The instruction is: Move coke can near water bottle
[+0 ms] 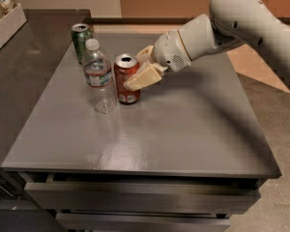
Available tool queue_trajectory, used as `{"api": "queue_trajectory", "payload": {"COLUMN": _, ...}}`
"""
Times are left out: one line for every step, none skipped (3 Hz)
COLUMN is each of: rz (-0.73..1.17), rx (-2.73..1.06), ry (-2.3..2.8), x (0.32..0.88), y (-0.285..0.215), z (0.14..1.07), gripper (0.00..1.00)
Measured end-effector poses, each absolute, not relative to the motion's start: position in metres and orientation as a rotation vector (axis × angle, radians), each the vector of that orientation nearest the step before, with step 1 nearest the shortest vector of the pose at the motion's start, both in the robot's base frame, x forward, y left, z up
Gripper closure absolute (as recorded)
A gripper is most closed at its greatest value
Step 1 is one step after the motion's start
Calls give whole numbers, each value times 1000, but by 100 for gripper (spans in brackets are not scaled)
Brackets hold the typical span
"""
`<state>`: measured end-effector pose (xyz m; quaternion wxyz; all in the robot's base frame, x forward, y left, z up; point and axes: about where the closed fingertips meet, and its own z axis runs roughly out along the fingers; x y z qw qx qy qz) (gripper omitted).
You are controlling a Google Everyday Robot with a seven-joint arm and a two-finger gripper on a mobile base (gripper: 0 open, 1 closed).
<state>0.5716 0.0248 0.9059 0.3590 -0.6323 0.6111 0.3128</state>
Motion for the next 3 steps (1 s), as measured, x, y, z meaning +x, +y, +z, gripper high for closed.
{"api": "queue_trajectory", "payload": {"rz": 835, "rx": -1625, "ry": 1594, "x": 571, "y": 26, "z": 899, "gripper": 59}}
{"api": "queue_trajectory", "payload": {"rz": 837, "rx": -1629, "ry": 1591, "x": 570, "y": 28, "z": 899, "gripper": 36}}
{"api": "queue_trajectory", "payload": {"rz": 840, "rx": -1633, "ry": 1589, "x": 570, "y": 31, "z": 899, "gripper": 12}}
